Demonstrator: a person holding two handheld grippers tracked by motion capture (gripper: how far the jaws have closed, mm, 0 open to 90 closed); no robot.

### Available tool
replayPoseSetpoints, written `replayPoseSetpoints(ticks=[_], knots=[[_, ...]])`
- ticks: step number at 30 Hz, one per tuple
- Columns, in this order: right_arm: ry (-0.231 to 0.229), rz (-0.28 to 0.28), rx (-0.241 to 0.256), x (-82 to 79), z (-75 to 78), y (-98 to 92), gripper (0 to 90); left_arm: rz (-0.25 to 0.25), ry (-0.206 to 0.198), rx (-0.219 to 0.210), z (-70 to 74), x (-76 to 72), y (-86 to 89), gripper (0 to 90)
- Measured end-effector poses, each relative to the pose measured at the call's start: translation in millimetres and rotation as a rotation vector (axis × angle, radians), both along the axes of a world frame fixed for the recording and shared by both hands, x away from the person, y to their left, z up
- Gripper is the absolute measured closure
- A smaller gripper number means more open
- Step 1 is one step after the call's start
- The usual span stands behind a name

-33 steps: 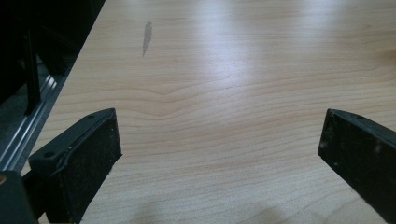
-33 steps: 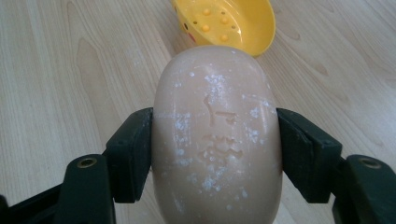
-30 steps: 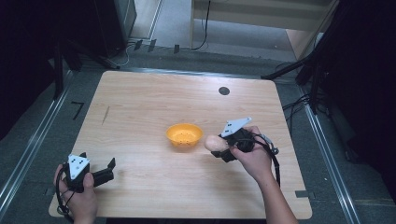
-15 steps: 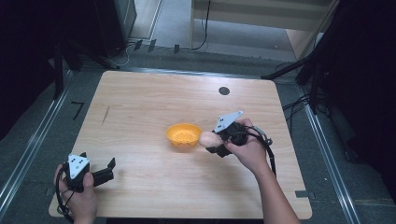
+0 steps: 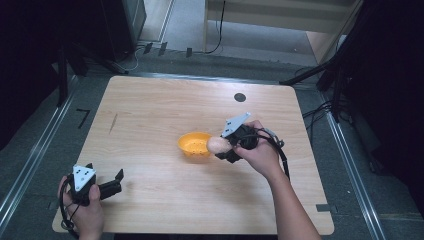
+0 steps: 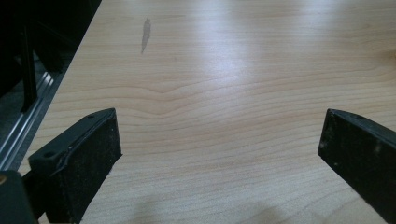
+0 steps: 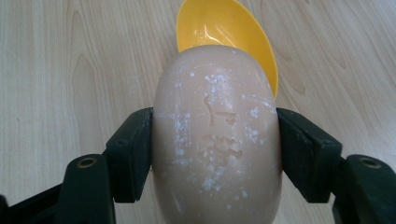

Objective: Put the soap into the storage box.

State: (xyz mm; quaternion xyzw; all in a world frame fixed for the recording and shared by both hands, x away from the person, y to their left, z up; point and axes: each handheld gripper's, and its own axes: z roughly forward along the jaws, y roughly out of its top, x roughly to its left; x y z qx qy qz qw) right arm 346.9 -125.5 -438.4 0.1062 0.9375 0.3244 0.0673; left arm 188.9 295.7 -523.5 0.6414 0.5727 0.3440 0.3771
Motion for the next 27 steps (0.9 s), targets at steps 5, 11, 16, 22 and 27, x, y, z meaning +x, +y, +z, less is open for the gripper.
replayPoseSetpoints(ticks=[5, 11, 16, 22, 27], knots=[[-0.003, 0.034, -0.003, 5.3, 1.3, 4.5, 32.9, -0.002, 0.001, -0.002, 0.0, 0.3, 0.0, 0.0], [-0.018, 0.061, -0.006, 11.0, 1.8, 13.0, 32.9, -0.005, 0.000, -0.002, -0.1, 0.3, 0.0, 0.0], [-0.015, 0.088, -0.021, 15.8, 3.6, 20.5, 32.9, -0.007, 0.000, -0.002, 0.0, -0.1, 0.4, 0.0], [-0.001, 0.101, -0.014, 23.5, 4.1, 28.6, 32.9, -0.007, 0.000, -0.002, 0.0, 0.0, 0.1, 0.0], [-0.005, 0.115, -0.031, 28.4, 3.0, 37.7, 32.9, -0.007, 0.000, -0.001, 0.0, 0.0, -0.1, 0.0]])
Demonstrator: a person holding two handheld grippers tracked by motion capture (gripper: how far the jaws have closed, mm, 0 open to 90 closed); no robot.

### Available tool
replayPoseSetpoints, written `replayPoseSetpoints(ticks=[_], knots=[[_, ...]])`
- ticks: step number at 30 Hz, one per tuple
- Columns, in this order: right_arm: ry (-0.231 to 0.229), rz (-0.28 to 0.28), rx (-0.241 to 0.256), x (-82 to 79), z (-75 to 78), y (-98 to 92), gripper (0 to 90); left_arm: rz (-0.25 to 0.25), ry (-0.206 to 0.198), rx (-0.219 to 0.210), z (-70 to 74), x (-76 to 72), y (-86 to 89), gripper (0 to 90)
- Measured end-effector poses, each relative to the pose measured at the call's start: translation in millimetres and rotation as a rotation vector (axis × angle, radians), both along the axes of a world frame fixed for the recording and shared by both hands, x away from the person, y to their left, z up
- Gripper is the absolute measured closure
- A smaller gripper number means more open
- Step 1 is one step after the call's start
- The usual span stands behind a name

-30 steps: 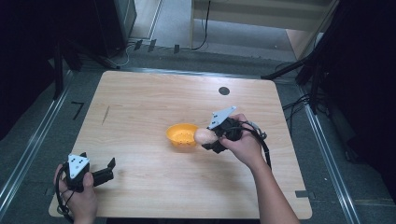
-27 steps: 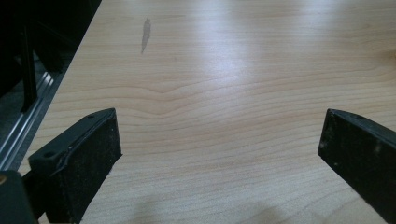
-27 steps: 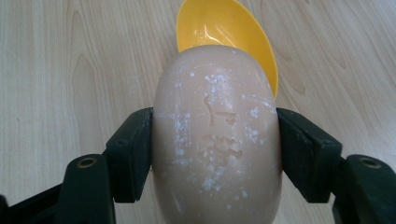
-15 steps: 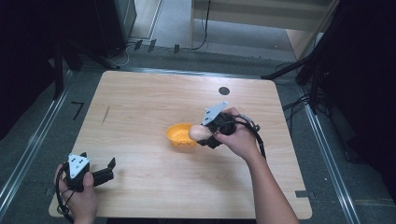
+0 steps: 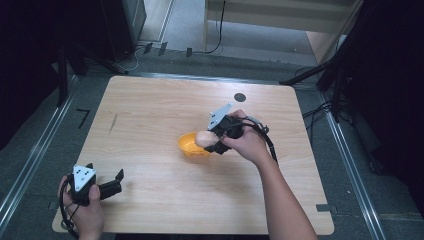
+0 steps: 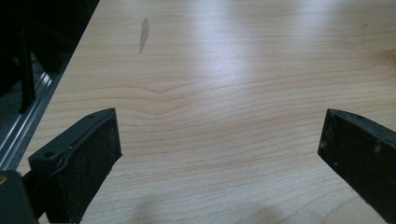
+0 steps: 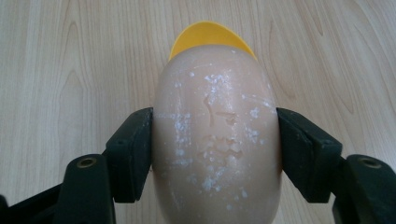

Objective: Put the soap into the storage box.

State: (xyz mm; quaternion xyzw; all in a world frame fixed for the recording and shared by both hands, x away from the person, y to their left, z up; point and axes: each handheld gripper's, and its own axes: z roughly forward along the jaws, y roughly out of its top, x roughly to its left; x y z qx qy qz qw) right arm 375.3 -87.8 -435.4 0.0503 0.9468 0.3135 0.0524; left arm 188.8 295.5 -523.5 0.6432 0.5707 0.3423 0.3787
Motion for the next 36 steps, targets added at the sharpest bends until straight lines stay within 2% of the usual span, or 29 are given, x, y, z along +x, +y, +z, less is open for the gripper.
replayPoseSetpoints(ticks=[3, 10, 18, 27, 33, 36], knots=[[0.003, 0.005, 0.009, 1.7, -0.9, 4.4, 32.9, 0.000, 0.000, 0.000, 0.0, 0.0, 0.0, 0.0], [0.017, 0.015, -0.015, 8.1, -3.2, 10.5, 32.9, -0.003, 0.001, -0.002, 0.0, 0.0, 0.3, 0.0], [0.027, 0.034, -0.020, 12.5, -2.2, 22.8, 32.9, -0.002, 0.000, -0.011, -0.1, 0.3, 1.0, 0.0], [0.045, 0.045, -0.039, 18.2, -13.5, 32.3, 32.8, -0.001, -0.002, -0.015, -0.2, 0.3, 1.5, 0.0], [0.076, 0.034, -0.042, 20.8, -16.3, 33.1, 32.8, -0.002, -0.002, -0.015, -0.2, 0.4, 1.5, 0.0], [0.072, 0.040, -0.057, 21.1, -19.3, 35.1, 32.8, -0.002, -0.001, -0.015, -0.2, 0.4, 1.3, 0.0]])
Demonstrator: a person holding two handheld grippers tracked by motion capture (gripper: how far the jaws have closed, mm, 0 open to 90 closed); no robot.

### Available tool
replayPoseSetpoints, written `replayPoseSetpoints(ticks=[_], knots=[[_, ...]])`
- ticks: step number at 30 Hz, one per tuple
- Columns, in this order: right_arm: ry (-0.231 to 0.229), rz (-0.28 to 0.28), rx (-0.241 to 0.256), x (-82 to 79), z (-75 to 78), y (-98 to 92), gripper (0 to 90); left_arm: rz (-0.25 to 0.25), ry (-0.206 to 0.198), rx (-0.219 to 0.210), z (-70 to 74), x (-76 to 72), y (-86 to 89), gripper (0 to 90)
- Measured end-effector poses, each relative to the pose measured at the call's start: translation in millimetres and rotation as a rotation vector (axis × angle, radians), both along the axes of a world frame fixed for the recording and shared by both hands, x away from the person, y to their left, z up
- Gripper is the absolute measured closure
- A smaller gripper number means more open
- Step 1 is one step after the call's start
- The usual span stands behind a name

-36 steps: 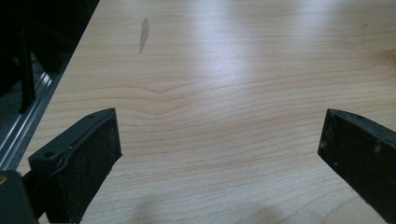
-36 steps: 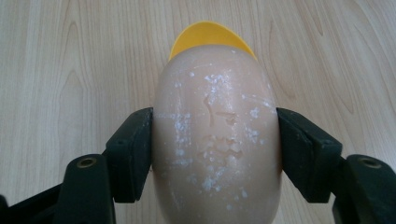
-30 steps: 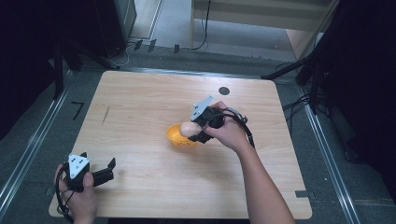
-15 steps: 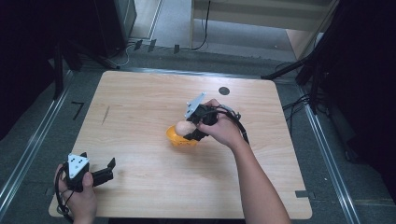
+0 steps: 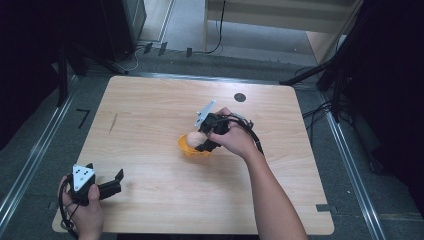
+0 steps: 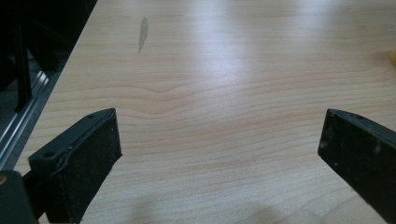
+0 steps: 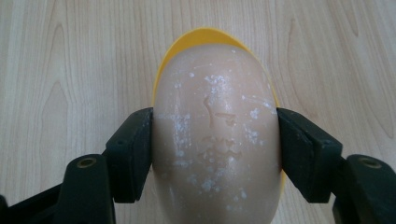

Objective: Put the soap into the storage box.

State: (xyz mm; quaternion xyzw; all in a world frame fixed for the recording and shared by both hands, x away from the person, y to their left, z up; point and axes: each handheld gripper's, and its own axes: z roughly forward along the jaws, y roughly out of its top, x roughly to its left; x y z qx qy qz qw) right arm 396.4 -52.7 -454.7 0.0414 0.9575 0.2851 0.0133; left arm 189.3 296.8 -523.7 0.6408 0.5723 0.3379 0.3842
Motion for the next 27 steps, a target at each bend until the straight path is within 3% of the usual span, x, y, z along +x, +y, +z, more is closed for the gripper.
replayPoseSetpoints(ticks=[14, 17, 27], knots=[[0.038, -0.012, -0.023, 3.8, -8.5, 3.6, 32.8, 0.001, -0.002, -0.003, 0.1, -0.2, 0.4, 0.0], [0.073, -0.026, 0.025, 6.5, -5.5, 1.1, 29.5, 0.002, -0.003, -0.005, 0.2, 0.1, 0.6, 0.0], [0.020, -0.066, 0.048, 3.1, 2.4, -8.7, 27.2, 0.003, -0.003, -0.005, 0.2, 0.0, 0.8, 0.0]])
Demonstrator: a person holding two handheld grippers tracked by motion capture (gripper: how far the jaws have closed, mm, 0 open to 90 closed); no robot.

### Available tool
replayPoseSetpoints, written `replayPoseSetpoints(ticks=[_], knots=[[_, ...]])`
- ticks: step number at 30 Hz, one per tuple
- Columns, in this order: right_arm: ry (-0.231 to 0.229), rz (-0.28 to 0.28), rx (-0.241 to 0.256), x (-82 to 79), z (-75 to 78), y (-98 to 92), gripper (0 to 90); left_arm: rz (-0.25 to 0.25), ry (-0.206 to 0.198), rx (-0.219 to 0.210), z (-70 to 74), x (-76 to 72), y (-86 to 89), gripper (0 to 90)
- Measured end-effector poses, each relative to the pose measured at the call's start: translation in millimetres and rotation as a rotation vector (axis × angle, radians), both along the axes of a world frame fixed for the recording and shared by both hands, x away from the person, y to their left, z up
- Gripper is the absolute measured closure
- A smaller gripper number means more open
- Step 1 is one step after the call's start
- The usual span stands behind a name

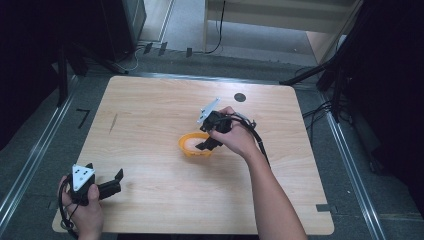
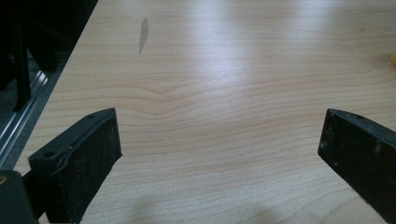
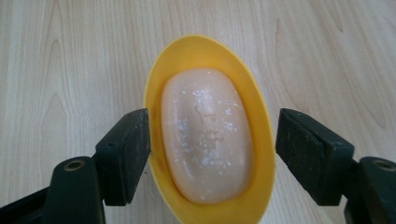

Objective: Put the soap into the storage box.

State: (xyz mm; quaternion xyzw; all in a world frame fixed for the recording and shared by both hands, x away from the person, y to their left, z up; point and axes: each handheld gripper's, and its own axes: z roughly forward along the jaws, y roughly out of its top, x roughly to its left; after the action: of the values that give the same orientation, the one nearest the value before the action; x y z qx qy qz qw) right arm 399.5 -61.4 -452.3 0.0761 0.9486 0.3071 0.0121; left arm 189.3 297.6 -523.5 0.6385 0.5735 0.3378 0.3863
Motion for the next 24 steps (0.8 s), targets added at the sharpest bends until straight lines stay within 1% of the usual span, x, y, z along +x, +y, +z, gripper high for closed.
replayPoseSetpoints(ticks=[3, 7, 8, 10, 13, 15, 17, 20, 23, 24], knots=[[-0.006, -0.015, 0.016, -2.3, 1.3, -6.2, 25.6, 0.000, 0.000, 0.000, 0.0, 0.1, -0.1, 0.0], [-0.007, -0.034, 0.020, -7.5, 0.4, -16.0, 19.3, -0.001, 0.002, 0.005, 0.0, 0.1, -0.2, 0.0], [-0.001, -0.038, 0.023, -9.2, 0.0, -18.4, 17.2, -0.001, 0.003, 0.005, 0.0, 0.1, -0.3, 0.0], [-0.002, -0.056, 0.025, -12.8, -0.9, -23.0, 13.6, 0.000, 0.002, 0.005, -0.1, 0.1, -0.4, 0.0], [-0.004, -0.074, 0.027, -16.8, -2.1, -29.6, 12.9, 0.000, 0.000, 0.005, -0.2, 0.0, -0.7, 0.0], [-0.017, -0.096, 0.038, -19.8, -1.5, -35.5, 12.8, 0.000, -0.001, 0.005, -0.2, 0.0, -0.8, 0.0], [-0.011, -0.114, 0.057, -22.5, -1.2, -41.5, 12.4, 0.000, -0.001, 0.007, -0.2, -0.1, -0.9, 0.0], [-0.007, -0.125, 0.059, -25.5, -2.1, -49.8, 9.3, -0.001, 0.002, 0.011, -0.1, 0.0, -1.2, 0.0], [-0.018, -0.153, 0.065, -28.6, -3.1, -58.0, 8.9, -0.002, 0.003, 0.014, 0.0, 0.0, -1.3, 0.0], [-0.006, -0.157, 0.068, -29.6, -3.9, -61.0, 7.1, -0.003, 0.003, 0.015, 0.0, 0.0, -1.3, 0.0]])
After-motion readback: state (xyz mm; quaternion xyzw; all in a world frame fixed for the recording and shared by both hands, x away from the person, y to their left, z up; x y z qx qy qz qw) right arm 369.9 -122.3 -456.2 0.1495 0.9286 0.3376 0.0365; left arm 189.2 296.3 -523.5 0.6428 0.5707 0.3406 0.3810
